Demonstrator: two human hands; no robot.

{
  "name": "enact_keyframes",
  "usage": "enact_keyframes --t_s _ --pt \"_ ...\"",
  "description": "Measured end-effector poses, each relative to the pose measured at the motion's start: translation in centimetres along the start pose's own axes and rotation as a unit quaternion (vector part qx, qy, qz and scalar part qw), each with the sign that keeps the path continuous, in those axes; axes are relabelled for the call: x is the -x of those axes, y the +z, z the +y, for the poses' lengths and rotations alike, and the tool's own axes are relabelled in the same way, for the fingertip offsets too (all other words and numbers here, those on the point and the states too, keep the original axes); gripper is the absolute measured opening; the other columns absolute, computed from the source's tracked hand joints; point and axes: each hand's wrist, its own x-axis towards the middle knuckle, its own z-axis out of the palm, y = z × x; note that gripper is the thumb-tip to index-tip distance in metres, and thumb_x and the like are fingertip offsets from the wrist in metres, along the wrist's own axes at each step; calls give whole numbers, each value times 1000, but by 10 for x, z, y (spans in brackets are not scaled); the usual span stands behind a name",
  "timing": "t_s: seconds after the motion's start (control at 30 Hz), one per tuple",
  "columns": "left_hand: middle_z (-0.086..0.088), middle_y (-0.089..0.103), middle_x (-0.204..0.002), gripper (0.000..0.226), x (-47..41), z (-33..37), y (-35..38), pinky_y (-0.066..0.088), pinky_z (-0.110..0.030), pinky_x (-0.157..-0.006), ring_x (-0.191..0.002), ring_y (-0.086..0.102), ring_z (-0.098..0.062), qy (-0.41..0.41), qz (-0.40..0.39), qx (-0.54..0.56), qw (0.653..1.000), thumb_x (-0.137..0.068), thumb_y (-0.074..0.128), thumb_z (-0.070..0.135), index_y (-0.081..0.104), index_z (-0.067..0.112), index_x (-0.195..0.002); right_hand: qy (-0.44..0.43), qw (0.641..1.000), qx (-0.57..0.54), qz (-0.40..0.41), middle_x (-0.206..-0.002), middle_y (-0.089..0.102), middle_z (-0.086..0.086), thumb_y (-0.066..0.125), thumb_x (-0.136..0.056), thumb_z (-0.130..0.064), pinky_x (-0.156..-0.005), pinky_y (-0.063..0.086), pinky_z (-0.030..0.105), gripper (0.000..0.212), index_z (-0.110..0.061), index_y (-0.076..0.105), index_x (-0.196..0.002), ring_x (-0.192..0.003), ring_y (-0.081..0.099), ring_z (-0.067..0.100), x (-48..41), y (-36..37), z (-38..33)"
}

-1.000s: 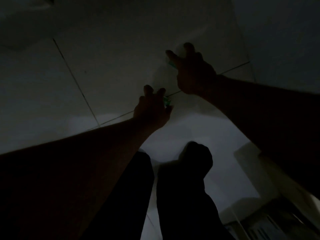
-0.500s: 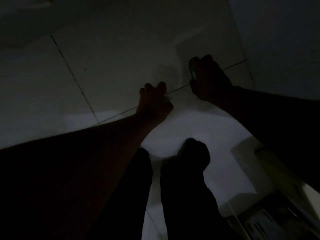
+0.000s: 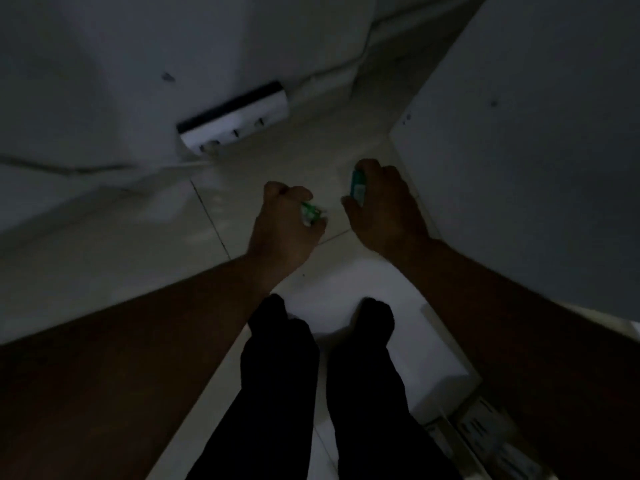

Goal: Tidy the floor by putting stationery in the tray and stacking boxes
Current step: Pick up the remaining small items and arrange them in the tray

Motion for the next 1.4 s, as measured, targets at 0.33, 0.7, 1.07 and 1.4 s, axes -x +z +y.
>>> enact_keyframes --t_s 0.33,0.7,1.07,1.4 --pt "-4 55 -123 52 96 126 -136 40 -18 -86 -104 51 -9 58 -5 48 997 -79 74 31 55 15 -124 -19 996 -58 60 -123 49 16 61 -93 -23 -75 44 24 48 -11 44 -135 -101 55 24 96 -163 -137" --pt "0 68 -103 36 169 267 -287 53 -30 -79 -95 63 -14 159 42 65 984 -76 76 34 61 20 -105 11 987 -67 147 -128 50 8 60 -92 -31 -78 46 27 49 -24 40 -136 -105 56 22 181 -332 -233" --pt "6 68 -99 28 163 377 -339 48 -19 -71 -86 59 -3 306 28 29 951 -75 74 40 65 21 -94 90 951 -137 263 -124 55 7 63 -90 -36 -76 54 29 46 -24 45 -131 -101 61 21 213 -413 -236" --pt "2 66 -103 22 81 458 -292 51 -26 -82 -93 61 -12 352 -41 -32 935 -79 74 28 65 16 -96 120 942 -186 254 -124 57 8 66 -88 -35 -75 54 28 46 -21 49 -129 -93 63 20 128 -478 -175"
